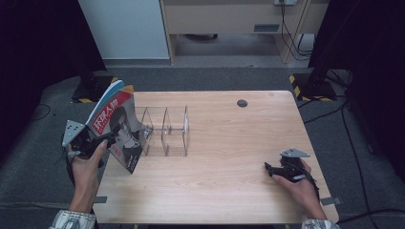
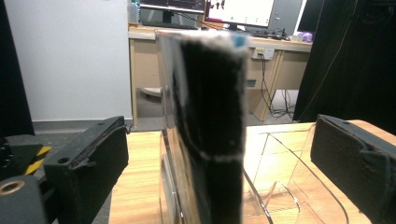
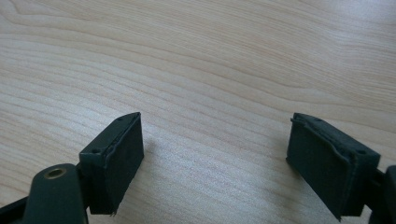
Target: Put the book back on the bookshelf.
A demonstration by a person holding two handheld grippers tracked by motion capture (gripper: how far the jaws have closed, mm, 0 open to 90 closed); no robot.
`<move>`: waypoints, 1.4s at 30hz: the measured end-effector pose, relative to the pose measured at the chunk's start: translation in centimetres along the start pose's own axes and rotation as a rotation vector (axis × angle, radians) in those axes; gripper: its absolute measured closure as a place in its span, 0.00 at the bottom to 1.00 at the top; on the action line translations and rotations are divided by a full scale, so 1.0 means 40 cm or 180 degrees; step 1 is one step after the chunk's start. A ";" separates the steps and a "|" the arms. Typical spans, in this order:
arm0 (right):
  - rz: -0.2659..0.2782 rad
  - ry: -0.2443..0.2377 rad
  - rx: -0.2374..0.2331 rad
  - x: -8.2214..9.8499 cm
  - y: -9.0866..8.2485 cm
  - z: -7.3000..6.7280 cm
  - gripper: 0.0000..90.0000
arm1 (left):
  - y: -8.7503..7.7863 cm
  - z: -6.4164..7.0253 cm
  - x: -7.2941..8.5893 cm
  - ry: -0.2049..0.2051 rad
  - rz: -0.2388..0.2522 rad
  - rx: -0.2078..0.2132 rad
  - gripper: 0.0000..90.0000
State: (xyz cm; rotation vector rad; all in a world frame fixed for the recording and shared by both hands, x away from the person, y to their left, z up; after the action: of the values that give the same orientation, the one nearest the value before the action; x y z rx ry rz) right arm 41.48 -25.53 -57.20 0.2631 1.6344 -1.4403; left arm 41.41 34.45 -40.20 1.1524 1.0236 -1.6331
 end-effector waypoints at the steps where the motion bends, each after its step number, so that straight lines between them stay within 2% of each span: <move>1: 0.0001 0.0000 0.0001 0.000 0.000 0.000 0.21 | -0.002 0.000 0.000 0.0005 0.0006 0.0004 0.04; 18: 0.0000 0.0000 -0.0001 0.000 0.000 -0.001 0.21 | -0.039 -0.008 0.023 -0.0029 -0.0030 -0.0051 0.03; 21: -0.0007 -0.0008 -0.0012 0.000 0.000 -0.001 0.20 | -0.051 -0.002 0.029 0.0051 -0.0052 -0.0086 0.03; 26: -0.0007 0.0003 -0.0027 0.000 0.001 -0.003 0.19 | -0.058 -0.006 0.042 0.0033 -0.0082 -0.0107 0.03; 42: -0.0007 -0.0003 -0.0029 -0.001 0.001 -0.003 0.18 | -0.071 0.011 0.065 0.0051 -0.0146 -0.0067 0.04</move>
State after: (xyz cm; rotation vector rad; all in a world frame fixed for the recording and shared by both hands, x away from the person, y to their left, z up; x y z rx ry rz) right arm 41.48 -25.40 -57.22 0.2555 1.6407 -1.4339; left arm 38.08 34.37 -42.20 1.1372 1.0821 -1.6473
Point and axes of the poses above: each handheld gripper's, and its own axes: y roughly forward along the jaws, x roughly out of its underside, z roughly to its right, the point moved 5 cm from there along y, roughly forward along the jaws, and after that the axes turned 8 degrees about -y, right-handed, at the moved point
